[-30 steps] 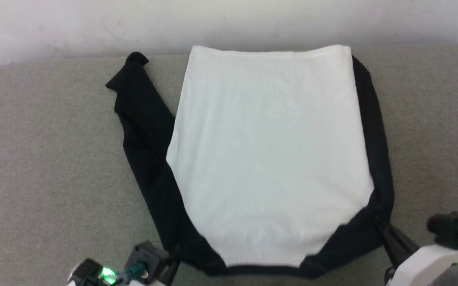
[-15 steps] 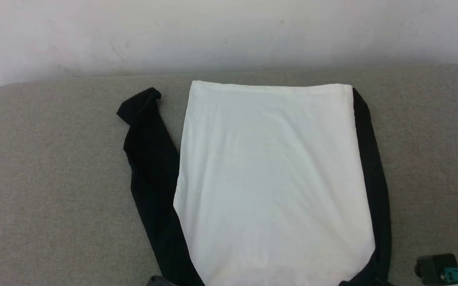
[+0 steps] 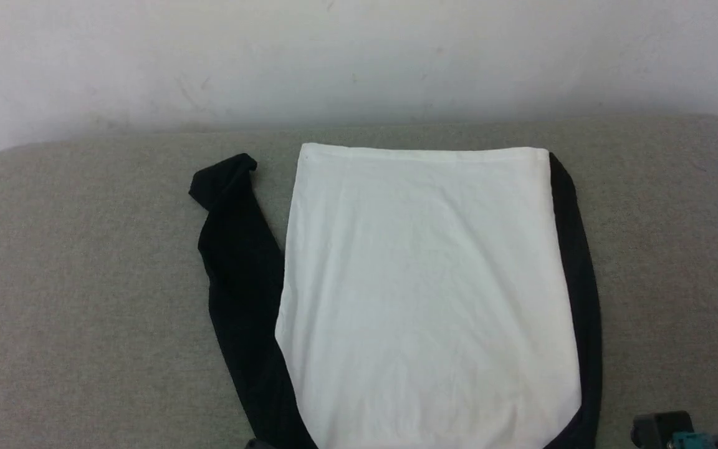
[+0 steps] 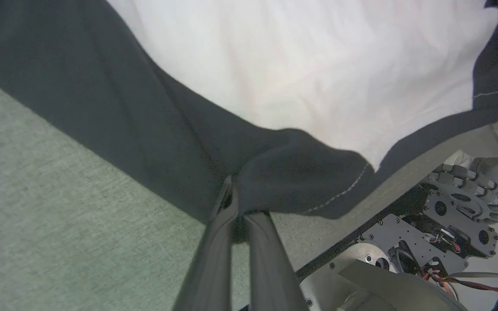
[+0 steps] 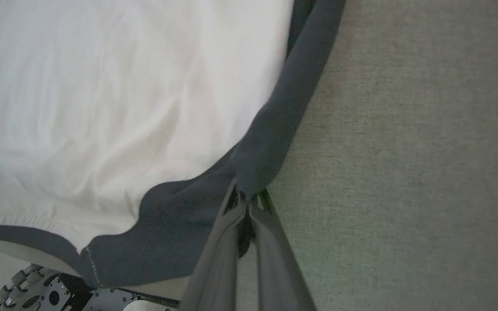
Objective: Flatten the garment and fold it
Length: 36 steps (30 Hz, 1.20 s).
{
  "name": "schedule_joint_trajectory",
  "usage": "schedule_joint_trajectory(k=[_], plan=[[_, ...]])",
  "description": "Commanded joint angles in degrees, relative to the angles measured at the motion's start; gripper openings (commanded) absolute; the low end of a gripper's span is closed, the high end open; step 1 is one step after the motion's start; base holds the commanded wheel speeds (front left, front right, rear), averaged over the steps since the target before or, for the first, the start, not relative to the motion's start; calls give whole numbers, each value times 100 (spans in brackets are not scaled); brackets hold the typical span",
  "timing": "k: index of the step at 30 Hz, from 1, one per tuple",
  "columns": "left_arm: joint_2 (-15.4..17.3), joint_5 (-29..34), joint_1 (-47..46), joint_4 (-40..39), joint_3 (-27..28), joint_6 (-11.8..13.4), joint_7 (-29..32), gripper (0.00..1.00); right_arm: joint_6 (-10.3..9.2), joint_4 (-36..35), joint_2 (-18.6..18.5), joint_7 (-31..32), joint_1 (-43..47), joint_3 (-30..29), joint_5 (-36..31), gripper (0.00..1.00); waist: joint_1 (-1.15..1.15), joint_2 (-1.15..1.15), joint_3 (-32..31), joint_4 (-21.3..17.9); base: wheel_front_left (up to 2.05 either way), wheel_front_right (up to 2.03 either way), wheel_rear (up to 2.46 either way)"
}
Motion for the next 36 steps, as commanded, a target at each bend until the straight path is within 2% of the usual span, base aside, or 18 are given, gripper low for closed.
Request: schedule_joint_trajectory(k=[1,4,8,9,10,11,12,13,16,20,23,25,28,30,33,34,36], plan=[[-74,-69,-70,197,-48,-81,-66,0,-5,145,28,-90,-88,42,-50,0,0,0,-91,-32,0,0,0],[-233,-202,-86,557,-57,-187,-185,0,-5,434,72,-255,-175,34,-67,0,0,0,-127,-61,0,0,0],[-454,-254,-165,1013,55,-176,-561,0,-5,875,110,-467,-301,17,-140,0,0,0,-149,-85,0,0,0],[-510,-244,-190,1145,82,-156,-670,26,-5,988,117,-516,-334,9,-171,0,0,0,-154,-89,0,0,0],[-558,-227,-215,1264,89,-149,-755,95,-5,1092,124,-552,-365,0,-196,14,0,0,-160,-92,0,0,0],[-605,-213,-241,1352,96,-141,-831,100,-5,1174,132,-593,-397,-13,-212,39,0,0,-166,-96,0,0,0],[-655,-219,-258,1404,115,-127,-901,100,-5,1229,141,-633,-427,-26,-223,80,0,0,-173,-98,0,0,0],[-697,-253,-257,1424,142,-111,-942,100,-5,1254,150,-650,-446,-34,-223,100,0,0,-179,-96,0,0,0],[-714,-411,-180,1321,267,-72,-1013,100,-5,1130,171,-531,-423,-60,-81,100,0,0,-189,-87,0,0,0],[-546,-938,230,710,642,53,-957,100,-5,452,164,-123,-229,-280,150,100,0,0,-200,-82,0,0,0],[-294,-1329,616,-50,1082,273,-968,100,-5,-339,179,63,-63,-668,185,100,0,0,-188,-55,0,0,0],[-141,-1470,815,-599,1486,515,-1139,100,-5,-892,209,7,-23,-1010,84,100,0,0,-187,-27,0,0,0],[22,-1273,919,-1240,2145,971,-1719,100,-5,-1566,182,-354,-72,-1242,-461,100,0,0,-197,15,0,0,0],[3,-1015,901,-1494,2486,1242,-2212,100,-5,-1819,147,-726,-142,-1259,-886,100,0,0,-202,39,0,0,0],[-11,-478,859,-1642,2640,1479,-2843,100,-5,-1960,182,-1208,-250,-1126,-1300,100,0,0,-211,41,0,0,0],[-11,-478,859,-1642,2640,1479,-2843,100,-5,-1960,182,-1208,-250,-1126,-1300,100,0,0,-211,41,0,0,0],[-52,-101,799,-1620,2599,1601,-3079,100,-5,-1957,211,-1535,-325,-1048,-1543,100,0,0,-220,36,0,0,0]])
